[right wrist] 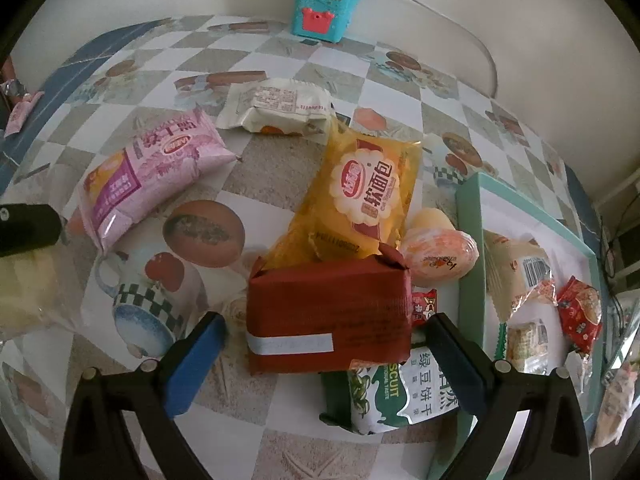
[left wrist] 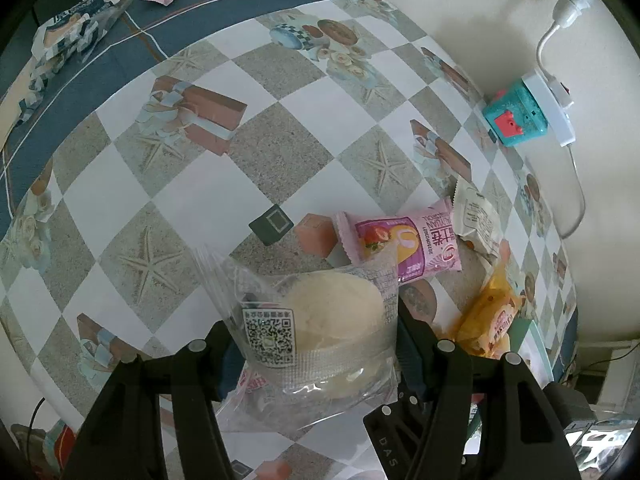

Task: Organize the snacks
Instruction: 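Lift the bun pack with the left tool while the right tool grasps the red box pack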

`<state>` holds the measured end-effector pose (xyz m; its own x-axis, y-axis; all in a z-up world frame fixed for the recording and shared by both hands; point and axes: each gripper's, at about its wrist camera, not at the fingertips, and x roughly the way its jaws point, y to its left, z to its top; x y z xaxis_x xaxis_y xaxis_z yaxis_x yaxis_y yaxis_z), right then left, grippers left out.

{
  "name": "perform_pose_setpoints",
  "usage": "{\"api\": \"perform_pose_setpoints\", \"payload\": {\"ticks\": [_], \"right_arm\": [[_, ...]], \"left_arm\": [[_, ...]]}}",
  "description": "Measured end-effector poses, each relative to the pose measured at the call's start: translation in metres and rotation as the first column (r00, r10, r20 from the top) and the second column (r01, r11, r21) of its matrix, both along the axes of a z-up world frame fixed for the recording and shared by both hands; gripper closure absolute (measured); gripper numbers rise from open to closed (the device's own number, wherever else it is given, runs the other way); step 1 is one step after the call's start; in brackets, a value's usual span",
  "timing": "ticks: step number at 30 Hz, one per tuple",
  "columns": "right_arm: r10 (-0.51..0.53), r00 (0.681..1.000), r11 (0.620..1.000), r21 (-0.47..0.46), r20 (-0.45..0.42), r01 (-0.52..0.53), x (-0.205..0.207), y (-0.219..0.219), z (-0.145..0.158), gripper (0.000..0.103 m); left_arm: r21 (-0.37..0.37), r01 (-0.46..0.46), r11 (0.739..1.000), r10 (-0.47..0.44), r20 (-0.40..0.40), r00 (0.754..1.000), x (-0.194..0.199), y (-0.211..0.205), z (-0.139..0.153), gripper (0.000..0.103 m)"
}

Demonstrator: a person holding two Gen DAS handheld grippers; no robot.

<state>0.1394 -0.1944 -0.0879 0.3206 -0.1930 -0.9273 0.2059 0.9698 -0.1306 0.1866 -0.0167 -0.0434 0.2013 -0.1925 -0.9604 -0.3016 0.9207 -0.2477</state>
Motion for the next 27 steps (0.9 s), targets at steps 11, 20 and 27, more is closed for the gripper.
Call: {"api": "perform_pose_setpoints", "payload": {"ticks": [11,20,27], "right_arm": [[-0.003,0.999,1.0,0.02,0.042,0.002,-0.002,-0.004,0.011,0.035],[-0.045,0.986,0.999,0.038,0.158,0.039,-0.011,-0.017,0.057,0.035],[-0.129,0.959,0.991,0.053,0.251,0.12,-0.027,-0.044,0.094,0.035]], "left_arm": [[-0.001,-0.001,1.0,0.001,0.004,1.0,0.001,0.0,-0.002,0.037],[0.005,0.019,1.0,-0.02,0.071,0.997,0.0,-0.001,0.015,0.037],[0.035,0.056,0.998,-0.06,0.131,0.989,-0.004,-0.01,0.033,0.037]]}}
